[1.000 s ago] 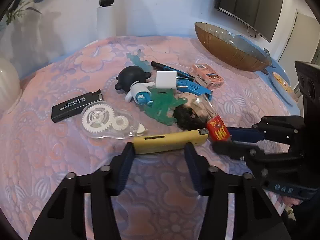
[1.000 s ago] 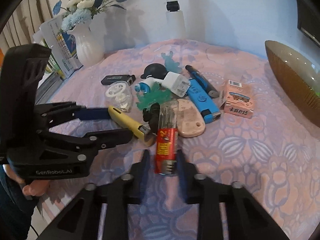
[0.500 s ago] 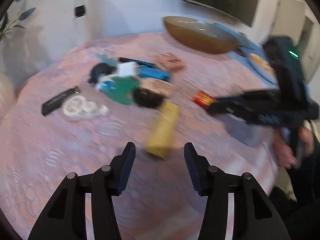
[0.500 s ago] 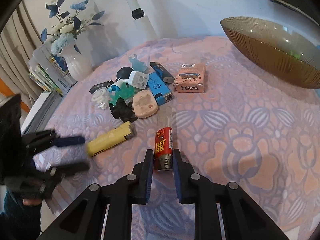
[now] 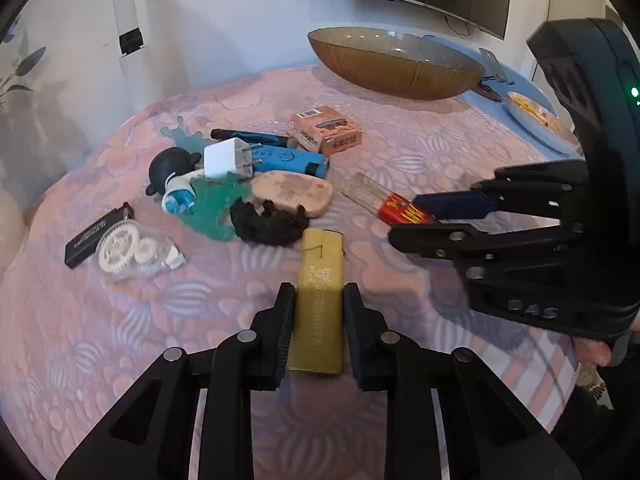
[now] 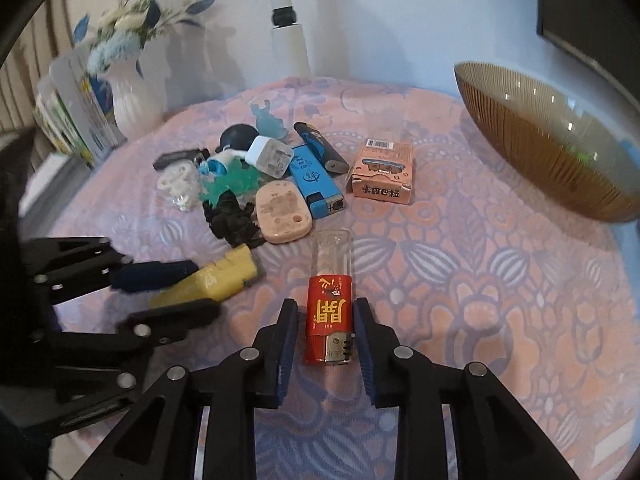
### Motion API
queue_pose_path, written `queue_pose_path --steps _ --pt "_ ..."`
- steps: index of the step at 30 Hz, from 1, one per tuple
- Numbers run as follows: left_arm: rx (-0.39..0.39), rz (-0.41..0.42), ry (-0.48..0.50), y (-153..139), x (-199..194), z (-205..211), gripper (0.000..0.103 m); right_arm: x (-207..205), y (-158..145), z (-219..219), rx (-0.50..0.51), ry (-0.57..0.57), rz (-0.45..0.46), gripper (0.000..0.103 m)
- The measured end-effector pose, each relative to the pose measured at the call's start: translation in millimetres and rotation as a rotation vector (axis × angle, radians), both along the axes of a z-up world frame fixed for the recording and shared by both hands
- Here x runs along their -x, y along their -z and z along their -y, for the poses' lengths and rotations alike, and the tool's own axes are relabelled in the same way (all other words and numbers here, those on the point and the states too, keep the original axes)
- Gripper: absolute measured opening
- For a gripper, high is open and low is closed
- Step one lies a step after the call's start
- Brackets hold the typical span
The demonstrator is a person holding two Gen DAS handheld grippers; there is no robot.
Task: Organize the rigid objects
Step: 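Grasp the yellow lighter with the left tool while the right grasps the red lighter, then carry both lighters over the brown glass bowl and open both tools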
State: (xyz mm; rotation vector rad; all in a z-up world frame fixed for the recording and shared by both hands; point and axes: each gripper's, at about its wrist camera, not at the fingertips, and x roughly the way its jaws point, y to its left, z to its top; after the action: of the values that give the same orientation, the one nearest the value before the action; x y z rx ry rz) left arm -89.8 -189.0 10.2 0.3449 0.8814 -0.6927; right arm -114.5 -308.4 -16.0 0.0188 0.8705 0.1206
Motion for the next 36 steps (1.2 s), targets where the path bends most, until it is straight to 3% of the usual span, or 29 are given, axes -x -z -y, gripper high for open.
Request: queue_pose_path --steps 2,6,11,15,17,18,20,23,25,26,28,32,36 --pt "0.014 0.011 -0.030 -2.6 4.1 -5.6 0.021 4.7 -0.2 -6.0 0.054 -0.012 0.016 0.023" --pt "0.084 0.015 -0.099 -15.8 13.5 -34.8 0.021 15.6 -7.5 4.9 0.031 -0.012 0.025 0.023" --pt "0.079 0.002 -0.164 -12.9 14.2 -55.4 0.021 30.0 -23.3 36.4 0.019 0.051 0.047 0.023" --pt "0.056 -0.050 -0.185 2.9 8.3 -50.8 0.021 27.5 -6.1 42.1 -0.009 0.066 -0.016 0.023" --pt "0.046 -0.029 -0.189 1.2 12.8 -49.4 0.030 31.2 1.0 41.2 -0.018 0.073 -0.017 0.026" --pt "0.042 -0.029 -0.196 0.9 12.9 -49.0 0.041 33.1 0.8 41.0 -0.030 0.069 -0.014 0.030" --pt "0.026 -0.025 -0.207 1.9 12.2 -48.9 0.042 35.1 -0.3 42.0 -0.059 0.055 -0.015 0.036" --pt "0.016 -0.010 -0.199 2.5 13.5 -46.2 0.040 36.0 0.5 42.7 -0.052 0.066 -0.012 0.036" --pt "0.014 -0.001 -0.189 2.4 15.8 -43.6 0.026 36.9 0.8 38.4 -0.021 0.079 -0.003 0.032" --pt "0.015 0.004 -0.195 2.0 16.7 -43.0 0.023 37.3 1.3 32.4 0.022 0.086 0.005 0.025" --pt "0.016 0.017 -0.193 0.3 18.4 -41.8 0.020 38.4 0.6 22.9 0.064 0.071 0.014 0.024" --pt "-0.003 0.094 -0.171 -15.8 26.0 -30.5 0.020 48.2 -7.4 6.9 -0.064 -0.048 0.027 0.024" --pt "0.050 0.160 -0.127 -50.0 25.0 -14.7 0.020 54.2 -25.9 20.0 -0.156 -0.041 0.065 0.021"
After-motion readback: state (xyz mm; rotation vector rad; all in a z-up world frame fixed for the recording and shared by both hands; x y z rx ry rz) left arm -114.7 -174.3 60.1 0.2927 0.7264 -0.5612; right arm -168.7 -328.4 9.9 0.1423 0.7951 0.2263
